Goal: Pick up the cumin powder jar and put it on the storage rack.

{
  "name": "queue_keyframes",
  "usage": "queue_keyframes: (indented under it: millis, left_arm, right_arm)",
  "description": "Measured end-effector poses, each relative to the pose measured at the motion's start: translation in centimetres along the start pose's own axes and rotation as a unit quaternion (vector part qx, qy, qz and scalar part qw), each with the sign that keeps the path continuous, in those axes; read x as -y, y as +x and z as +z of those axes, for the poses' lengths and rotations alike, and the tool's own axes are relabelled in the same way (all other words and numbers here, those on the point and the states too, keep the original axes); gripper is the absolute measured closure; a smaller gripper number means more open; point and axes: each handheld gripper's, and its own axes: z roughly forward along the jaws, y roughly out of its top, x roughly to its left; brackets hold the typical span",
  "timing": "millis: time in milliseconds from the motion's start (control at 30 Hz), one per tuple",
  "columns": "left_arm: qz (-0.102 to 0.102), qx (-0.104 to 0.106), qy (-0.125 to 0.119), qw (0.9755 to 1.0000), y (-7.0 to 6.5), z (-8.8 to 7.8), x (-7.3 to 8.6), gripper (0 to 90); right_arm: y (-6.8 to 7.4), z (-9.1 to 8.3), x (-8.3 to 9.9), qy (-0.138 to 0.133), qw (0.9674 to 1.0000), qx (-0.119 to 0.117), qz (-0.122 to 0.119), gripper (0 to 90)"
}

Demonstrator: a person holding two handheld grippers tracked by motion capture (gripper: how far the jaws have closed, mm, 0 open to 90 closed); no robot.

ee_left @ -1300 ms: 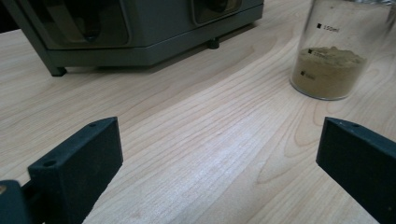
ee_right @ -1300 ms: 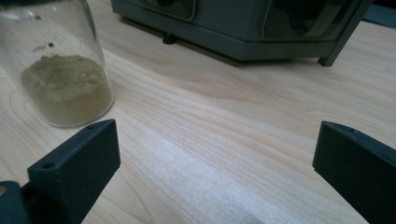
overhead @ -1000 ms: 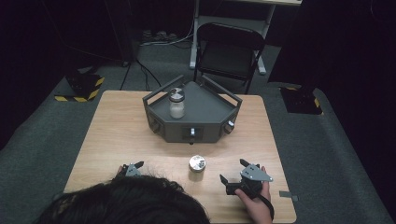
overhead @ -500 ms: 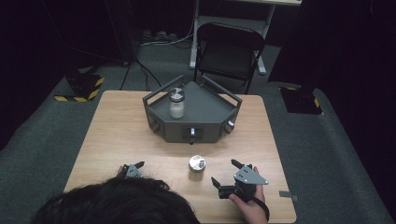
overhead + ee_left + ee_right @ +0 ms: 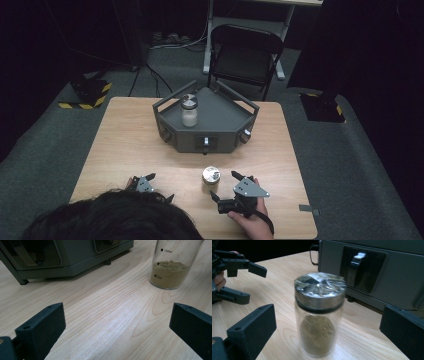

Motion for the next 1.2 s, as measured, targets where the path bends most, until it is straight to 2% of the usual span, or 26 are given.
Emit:
queue_keyframes:
  millis: [167,233,367,533,633,733,867,900,933,1033,1200]
  left_arm:
    - [-0.004,-0.001,-0.001,1.0,0.0,0.0,0.0,0.8]
    - [-0.001,-0.001,0.001,1.0,0.0,0.0,-0.1,0.8]
    - [-0.005,0.001,-0.002,1.0,0.1,0.0,0.1,0.8]
    - [-0.009,0.001,-0.003,1.0,0.2,0.0,0.1,0.8]
    - [-0.007,0.001,-0.003,1.0,0.2,0.0,0.1,0.8]
    - [-0.007,0.001,-0.003,1.0,0.1,0.0,0.1,0.8]
    - [-0.007,-0.001,-0.001,1.0,0.0,0.0,0.1,0.8]
    - [-0.007,-0.001,-0.001,1.0,0.0,0.0,0.1,0.8]
    - [-0.007,-0.002,-0.004,1.0,0.0,-0.1,0.1,0.8]
    - [-0.008,0.0,-0.005,1.0,0.2,-0.1,0.2,0.8]
    - [-0.008,0.002,-0.006,0.9999,0.2,-0.1,0.2,0.8]
  right_arm:
    - [0.7,1.4,0.1,-0.004,0.9999,-0.005,0.008,0.3]
    - [0.8,2.0,0.1,-0.006,0.9997,-0.012,0.02,0.5]
    - [1.0,2.5,0.2,-0.005,0.9998,-0.009,0.019,0.9]
    - [1.1,3.0,0.8,-0.016,0.9994,0.0,0.029,10.1]
    - [1.4,3.2,1.3,-0.029,0.9992,0.011,0.027,14.3]
    - [1.3,3.3,1.5,-0.031,0.9991,0.011,0.028,16.4]
    - [1.3,3.6,1.8,-0.055,0.9978,0.013,0.035,25.2]
    - [1.3,3.6,1.8,-0.055,0.9978,0.013,0.035,25.2]
    - [1.6,3.8,1.5,-0.049,0.9984,0.02,0.02,27.2]
    - [1.7,3.9,1.7,-0.046,0.9986,0.019,0.018,31.9]
    - [2.0,3.8,1.9,-0.051,0.9983,0.026,0.012,33.1]
